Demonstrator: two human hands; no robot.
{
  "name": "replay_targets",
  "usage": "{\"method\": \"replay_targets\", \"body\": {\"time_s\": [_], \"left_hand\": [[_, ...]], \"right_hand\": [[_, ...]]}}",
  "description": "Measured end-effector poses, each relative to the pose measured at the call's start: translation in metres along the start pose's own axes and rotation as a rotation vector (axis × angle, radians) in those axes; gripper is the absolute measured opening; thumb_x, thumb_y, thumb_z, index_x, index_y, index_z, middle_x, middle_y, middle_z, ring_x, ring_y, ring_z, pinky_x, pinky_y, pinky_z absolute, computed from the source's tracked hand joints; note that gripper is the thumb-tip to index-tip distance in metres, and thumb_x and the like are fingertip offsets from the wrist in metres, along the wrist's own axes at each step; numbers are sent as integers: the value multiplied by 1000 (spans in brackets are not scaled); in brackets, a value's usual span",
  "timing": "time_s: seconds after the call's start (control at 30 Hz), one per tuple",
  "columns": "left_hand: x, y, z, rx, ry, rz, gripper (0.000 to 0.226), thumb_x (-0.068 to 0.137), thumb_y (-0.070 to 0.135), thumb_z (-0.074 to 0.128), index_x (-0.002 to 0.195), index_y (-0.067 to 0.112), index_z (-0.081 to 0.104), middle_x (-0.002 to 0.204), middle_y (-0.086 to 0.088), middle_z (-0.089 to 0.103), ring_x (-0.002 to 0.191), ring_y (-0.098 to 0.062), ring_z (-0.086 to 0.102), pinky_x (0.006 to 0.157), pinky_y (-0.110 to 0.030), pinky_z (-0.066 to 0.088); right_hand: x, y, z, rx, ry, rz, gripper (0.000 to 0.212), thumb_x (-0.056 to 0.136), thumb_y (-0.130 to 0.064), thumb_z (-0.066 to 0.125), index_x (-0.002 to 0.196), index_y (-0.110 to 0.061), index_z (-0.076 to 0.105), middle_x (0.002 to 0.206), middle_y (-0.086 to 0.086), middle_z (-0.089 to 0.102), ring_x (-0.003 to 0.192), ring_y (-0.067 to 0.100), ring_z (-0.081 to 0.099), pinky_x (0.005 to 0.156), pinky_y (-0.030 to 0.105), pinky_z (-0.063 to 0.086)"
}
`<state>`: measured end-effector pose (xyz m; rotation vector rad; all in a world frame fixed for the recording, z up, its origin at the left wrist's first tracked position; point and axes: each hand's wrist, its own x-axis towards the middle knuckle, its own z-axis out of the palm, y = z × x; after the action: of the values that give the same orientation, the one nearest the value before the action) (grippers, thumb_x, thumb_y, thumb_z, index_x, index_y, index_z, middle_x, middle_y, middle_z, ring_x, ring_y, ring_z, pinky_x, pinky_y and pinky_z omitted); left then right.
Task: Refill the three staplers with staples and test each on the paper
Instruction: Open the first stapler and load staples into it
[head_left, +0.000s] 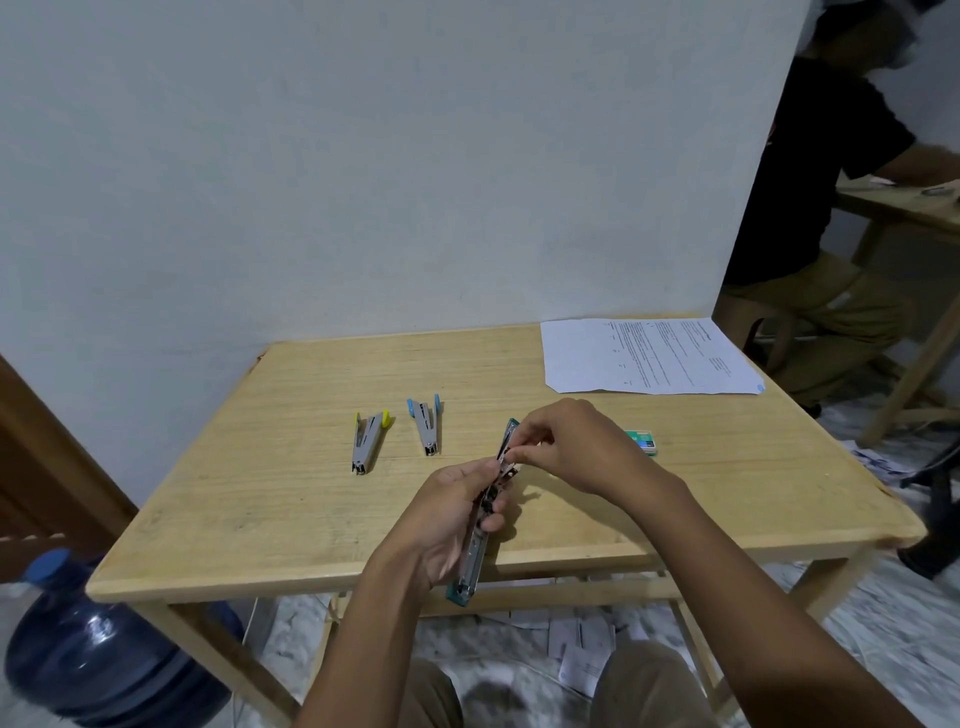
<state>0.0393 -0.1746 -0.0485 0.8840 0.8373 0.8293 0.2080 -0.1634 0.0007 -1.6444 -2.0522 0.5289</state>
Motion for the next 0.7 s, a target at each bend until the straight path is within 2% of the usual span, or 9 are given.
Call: {"method": "replay_targets", "body": {"time_s": [0.1,0.2,0.27,0.43,0.53,0.63,0.7], "left_hand": [[0,0,-1,-44,9,9,27,101,13,43,89,2,65,61,-8,50,45,-12,41,51,-26,28],[0,-1,-2,-88,8,4,28,101,11,42,87,1,64,62,-8,50,45,-11,43,51,-26,30],[1,-2,-3,-115,6,7,29,102,10,41,90,-1,65,63,-9,49,46,-11,42,45,-22,32],[1,-4,0,-133,1,11,28,101,9,42,97,-3,67,68,-11,49,50,-13,40,39,-19,33],[0,-5,0,-140,-7,2,27,101,9,41,99,-4,65,69,-11,49,51,-13,40,39,-19,33],[1,-5,-3,-138,-5,-14,27,101,10,42,99,-4,65,69,-11,49,50,-13,39,39,-19,33],[0,-5,-3,-146,3,-22,30,101,11,43,93,-2,69,69,-12,49,49,-14,39,39,-20,34]], "right_hand": [[-2,8,2,41,46,-22,4,90,-36,69,91,-35,73,80,-21,63,66,-2,52,66,26,42],[-10,16,5,37,-28,-103,13,96,-34,60,101,-40,70,95,-21,64,80,1,58,76,34,52],[-16,20,9,16,-78,-165,21,98,-30,56,110,-41,69,101,-20,63,86,4,59,80,37,52],[-22,25,11,-121,-75,-222,32,100,-27,47,125,-41,63,104,-21,53,85,4,54,76,32,47],[-22,24,7,-246,-51,-247,34,100,-30,46,127,-45,59,110,-18,56,86,6,57,72,27,40],[-20,26,7,-283,-37,-216,33,100,-35,47,129,-48,53,111,-17,57,86,11,60,73,30,47],[-20,27,9,-302,-25,-183,34,99,-38,47,132,-48,48,113,-16,57,85,11,60,76,32,49]]}}
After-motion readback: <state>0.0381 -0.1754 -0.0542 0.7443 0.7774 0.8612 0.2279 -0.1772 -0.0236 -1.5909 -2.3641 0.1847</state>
